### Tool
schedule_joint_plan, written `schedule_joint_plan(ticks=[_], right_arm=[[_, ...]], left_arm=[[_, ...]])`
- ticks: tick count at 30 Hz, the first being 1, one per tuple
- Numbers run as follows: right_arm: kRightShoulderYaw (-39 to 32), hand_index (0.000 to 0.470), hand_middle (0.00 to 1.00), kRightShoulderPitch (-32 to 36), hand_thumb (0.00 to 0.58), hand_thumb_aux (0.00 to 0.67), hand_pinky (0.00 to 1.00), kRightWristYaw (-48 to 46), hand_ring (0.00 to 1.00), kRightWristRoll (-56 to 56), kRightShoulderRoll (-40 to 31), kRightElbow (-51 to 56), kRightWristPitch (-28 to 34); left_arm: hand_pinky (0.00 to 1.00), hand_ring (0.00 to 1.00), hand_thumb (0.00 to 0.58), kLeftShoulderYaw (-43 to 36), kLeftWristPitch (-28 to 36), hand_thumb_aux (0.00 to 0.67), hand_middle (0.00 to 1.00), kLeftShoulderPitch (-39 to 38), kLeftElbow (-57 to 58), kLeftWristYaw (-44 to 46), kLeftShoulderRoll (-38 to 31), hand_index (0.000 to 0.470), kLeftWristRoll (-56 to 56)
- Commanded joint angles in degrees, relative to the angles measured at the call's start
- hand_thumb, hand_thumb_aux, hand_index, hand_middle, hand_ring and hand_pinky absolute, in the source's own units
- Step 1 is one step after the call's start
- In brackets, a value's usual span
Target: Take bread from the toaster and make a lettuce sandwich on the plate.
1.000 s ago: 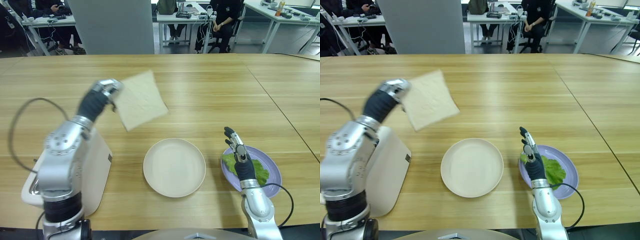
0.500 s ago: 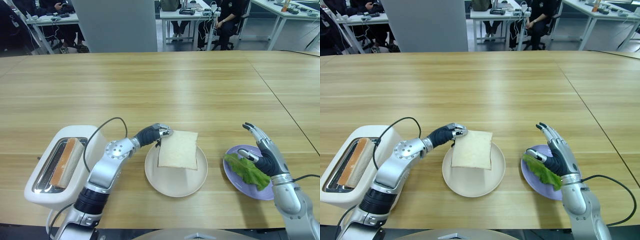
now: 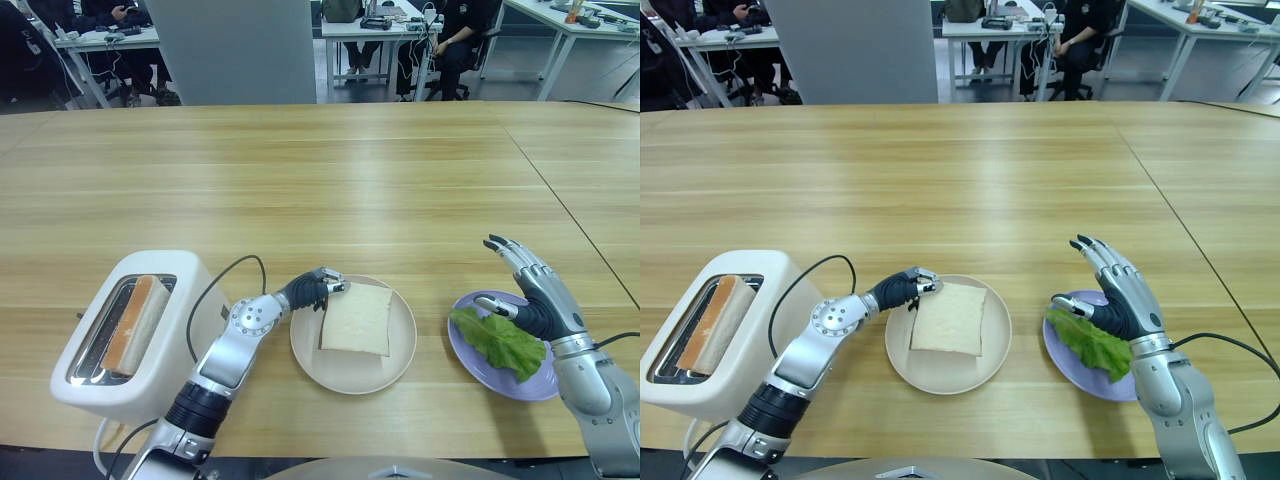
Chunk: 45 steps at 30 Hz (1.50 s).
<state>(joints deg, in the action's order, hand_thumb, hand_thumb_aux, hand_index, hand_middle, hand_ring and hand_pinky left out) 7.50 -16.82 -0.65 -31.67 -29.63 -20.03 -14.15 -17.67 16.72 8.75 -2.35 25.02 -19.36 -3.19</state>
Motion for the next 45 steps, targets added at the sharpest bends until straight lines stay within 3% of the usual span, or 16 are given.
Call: schedule_joint_plan(ticks=[1,5,6,7,9,10,11,12,13,14,22,29,34,40,45], right_arm=[[-0.07,0.0,0.0,0.31,0.0,0.0,0.0,-1.12,0.0,0.95,-0.18,0.82,-0.39],[0.5,0.0,0.0,1.08,0.0,0.0,0.0,-1.58,0.0,2.12,-0.34,1.53,-0.33],[0.27,0.0,0.0,1.22,0.0,0.0,0.0,-1.6,0.0,2.09,-0.22,1.53,-0.43],[0.04,0.0,0.0,1.43,0.0,0.0,0.0,-1.61,0.0,2.05,-0.11,1.62,-0.55],[-0.3,0.0,0.0,2.07,0.0,0.0,0.0,-1.79,0.0,2.16,-0.07,1.93,-0.73],[-0.33,0.0,0.0,2.27,0.0,0.0,0.0,-1.86,0.0,2.24,-0.12,2.09,-0.81],[-0.36,0.0,0.0,2.43,0.0,0.0,0.0,-2.0,0.0,2.25,-0.27,2.34,-0.88],[-0.41,0.0,0.0,2.52,0.0,0.0,0.0,-2.17,0.0,2.17,-0.51,2.71,-1.09],[-0.44,0.0,0.0,2.52,0.0,0.0,0.0,-2.33,0.0,1.94,-0.89,3.25,-1.4],[-0.44,0.0,0.0,2.55,0.0,0.0,0.0,-2.46,0.0,1.61,-1.46,4.07,-1.77],[0.76,0.0,0.0,2.1,0.0,0.0,0.0,-1.86,0.0,0.42,-8.61,12.23,-7.22],[1.6,0.0,0.0,3.57,0.0,0.0,0.0,2.75,0.0,-1.55,-14.21,20.84,-15.02],[0.85,0.0,0.0,4.13,0.0,0.0,0.0,9.27,0.0,-6.37,-17.65,28.29,-20.26],[-5.36,0.0,0.0,6.62,0.0,0.0,0.0,20.03,0.0,-20.26,-23.15,37.58,-21.22],[-11.32,0.0,0.0,11.99,0.0,0.0,0.0,27.51,0.0,-25.1,-25.77,47.41,-21.83]], left_arm=[[0.77,0.77,0.58,-0.72,-1.33,0.67,0.77,-1.53,1.66,-0.83,0.23,0.46,-1.95],[0.76,0.76,0.58,-0.77,-2.55,0.67,0.76,-2.44,2.94,-1.89,0.38,0.46,-3.63],[0.69,0.69,0.36,-0.75,-3.03,0.257,0.69,-2.52,3.47,-2.01,0.52,0.177,-3.84],[0.69,0.69,0.36,-1.01,-3.51,0.257,0.69,-2.6,3.91,-2.11,0.43,0.177,-4.41],[0.59,0.59,0.083,-1.52,-4.58,0.05,0.59,-2.85,4.36,-3.1,0.14,0.034,-6.21],[0.43,0.43,0.0,-1.75,-5.0,0.0,0.43,-2.88,4.39,-3.48,-0.09,0.0,-7.14],[0.43,0.43,0.0,-1.82,-5.24,0.0,0.43,-2.89,4.41,-3.87,-0.31,0.0,-7.99],[0.34,0.34,0.0,-1.73,-5.47,0.0,0.34,-2.94,4.41,-4.23,-0.42,0.0,-8.53],[0.13,0.13,0.0,-1.63,-5.69,0.0,0.13,-2.99,4.19,-4.78,-0.68,0.0,-9.39],[0.1,0.1,0.0,-1.52,-5.74,0.0,0.1,-3.08,3.86,-5.33,-0.99,0.0,-10.26],[0.11,0.11,0.0,0.02,-4.97,0.0,0.11,-4.83,-1.17,-8.0,-1.95,0.0,-13.64],[0.13,0.13,0.0,1.75,2.89,0.0,0.13,-11.31,-19.46,-7.64,-4.49,0.0,-19.52],[0.13,0.13,0.0,4.98,6.63,0.0,0.13,-14.15,-29.99,-9.44,-1.25,0.0,-18.79],[0.13,0.13,0.0,7.54,6.09,0.0,0.13,-19.26,-36.27,-13.49,3.72,0.0,-18.98],[0.13,0.13,0.0,6.63,6.25,0.0,0.13,-23.01,-38.58,-14.25,4.98,0.0,-20.23]])
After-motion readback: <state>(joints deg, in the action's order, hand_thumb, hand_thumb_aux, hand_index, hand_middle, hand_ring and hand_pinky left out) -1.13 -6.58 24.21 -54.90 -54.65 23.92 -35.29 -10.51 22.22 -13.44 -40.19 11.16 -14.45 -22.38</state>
